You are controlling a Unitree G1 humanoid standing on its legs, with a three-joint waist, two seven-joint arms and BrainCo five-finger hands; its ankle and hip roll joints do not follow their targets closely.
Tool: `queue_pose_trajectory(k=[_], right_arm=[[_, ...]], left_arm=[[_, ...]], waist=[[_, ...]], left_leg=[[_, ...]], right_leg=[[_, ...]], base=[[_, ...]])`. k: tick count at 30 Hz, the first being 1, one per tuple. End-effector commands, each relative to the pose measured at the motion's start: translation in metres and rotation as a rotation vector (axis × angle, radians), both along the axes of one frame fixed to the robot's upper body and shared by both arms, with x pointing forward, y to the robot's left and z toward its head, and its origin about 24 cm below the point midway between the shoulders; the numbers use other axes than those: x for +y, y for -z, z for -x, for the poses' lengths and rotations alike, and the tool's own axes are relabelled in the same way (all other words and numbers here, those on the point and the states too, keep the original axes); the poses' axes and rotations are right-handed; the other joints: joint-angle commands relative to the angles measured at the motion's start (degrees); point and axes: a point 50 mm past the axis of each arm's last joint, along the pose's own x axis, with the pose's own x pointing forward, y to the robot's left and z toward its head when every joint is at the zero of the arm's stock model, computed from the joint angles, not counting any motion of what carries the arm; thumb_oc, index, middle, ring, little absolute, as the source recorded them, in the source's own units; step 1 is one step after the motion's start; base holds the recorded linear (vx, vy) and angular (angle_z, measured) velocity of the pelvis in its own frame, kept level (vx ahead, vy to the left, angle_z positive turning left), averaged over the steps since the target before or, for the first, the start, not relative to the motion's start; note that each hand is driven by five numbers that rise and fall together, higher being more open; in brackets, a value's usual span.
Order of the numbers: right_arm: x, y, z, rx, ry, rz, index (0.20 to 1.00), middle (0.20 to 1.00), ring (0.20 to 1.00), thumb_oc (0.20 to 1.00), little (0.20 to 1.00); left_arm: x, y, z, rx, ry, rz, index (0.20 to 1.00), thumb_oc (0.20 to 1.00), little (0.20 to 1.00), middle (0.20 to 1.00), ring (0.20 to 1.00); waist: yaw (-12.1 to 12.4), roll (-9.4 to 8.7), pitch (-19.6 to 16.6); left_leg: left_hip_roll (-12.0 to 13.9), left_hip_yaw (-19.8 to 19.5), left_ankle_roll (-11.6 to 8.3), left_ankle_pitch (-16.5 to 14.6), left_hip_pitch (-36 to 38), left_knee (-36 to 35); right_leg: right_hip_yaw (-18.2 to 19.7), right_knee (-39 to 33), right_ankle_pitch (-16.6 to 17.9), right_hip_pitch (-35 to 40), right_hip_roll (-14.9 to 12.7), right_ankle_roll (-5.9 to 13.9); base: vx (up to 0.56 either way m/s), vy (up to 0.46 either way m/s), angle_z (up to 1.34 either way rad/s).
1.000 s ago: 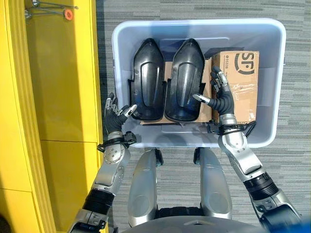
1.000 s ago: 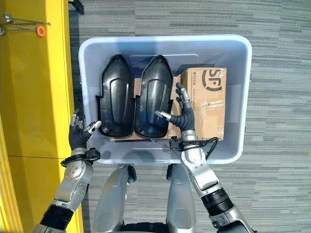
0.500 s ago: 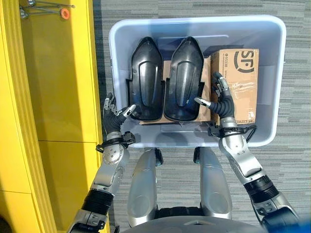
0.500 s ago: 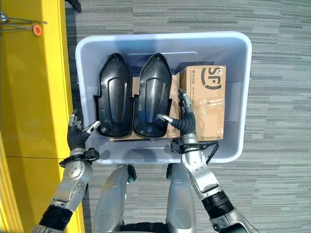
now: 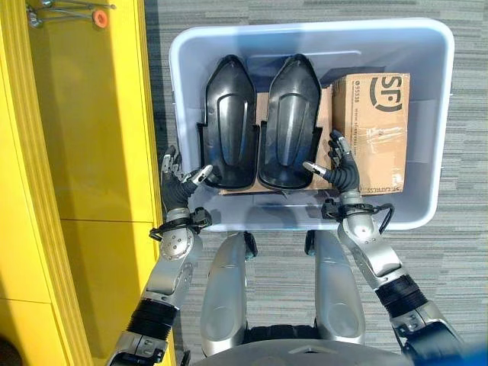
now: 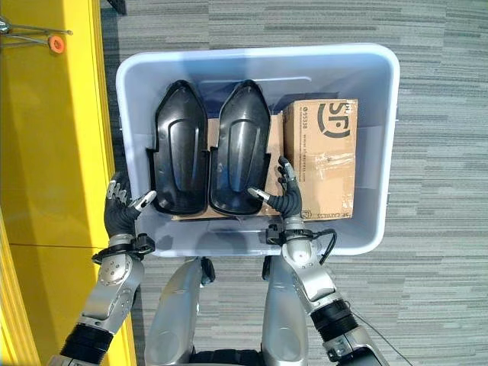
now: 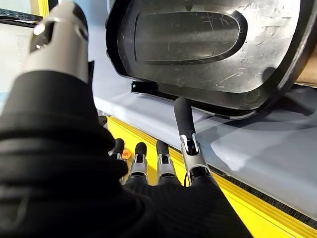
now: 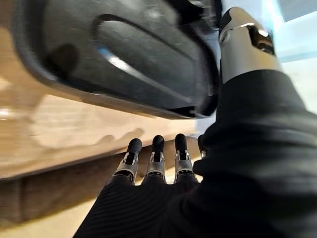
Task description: Move parts from the plastic box to the shelf.
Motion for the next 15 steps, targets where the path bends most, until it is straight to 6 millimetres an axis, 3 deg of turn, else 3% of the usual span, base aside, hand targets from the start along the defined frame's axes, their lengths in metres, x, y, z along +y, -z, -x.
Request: queue_pose_trajectory(k=[1,6,11,15], right_arm=[[0.010,-0.008,-0.002,-0.035,-0.017,-0.042,1.000,1.000,1.000,1.000,1.000],[0.009,0.000,-0.011,0.005,0.019,0.029,1.000,1.000,1.000,1.000,1.000],[0.006,0.014,-0.032,0.106,0.125,0.060,1.000,1.000,1.000,1.000,1.000],[-0.002,0.009,-0.045,0.120,0.184,0.057,1.000,1.000,1.000,1.000,1.000]], left_arm=[[0.003,0.004,0.012,0.016,0.016,-0.034,1.000,1.000,1.000,1.000,1.000],[0.000,0.004,0.010,0.012,0.030,-0.027,1.000,1.000,1.000,1.000,1.000],[-0.006,0.005,0.008,0.009,0.055,-0.017,1.000,1.000,1.000,1.000,1.000],[-0.008,0.004,0.007,0.001,0.070,-0.007,1.000,1.000,1.000,1.000,1.000]], waist=[[0.6,0.24,-1.3],[0.9,0.87,-1.3],[1.8,2.65,-1.3],[2.4,3.32,-1.3]], left_leg=[[1.8,-0.6,-3.49,-5.5,-0.6,6.1],[1.7,-0.6,-3.43,-5.5,-1.0,6.1],[1.4,-0.5,-3.43,-5.7,-2.0,6.6],[1.4,-0.4,-3.48,-5.7,-2.4,6.7]], right_leg=[[-3.5,3.5,-3.2,0.3,-4.7,3.92],[-3.4,3.9,-3.3,-0.4,-4.9,3.93],[-3.1,4.7,-3.6,-1.6,-5.0,3.92],[-3.0,4.9,-3.6,-2.2,-5.0,3.93]], base=[[0.00,0.000,0.00],[0.00,0.000,0.00],[0.00,0.000,0.00],[0.00,0.000,0.00]])
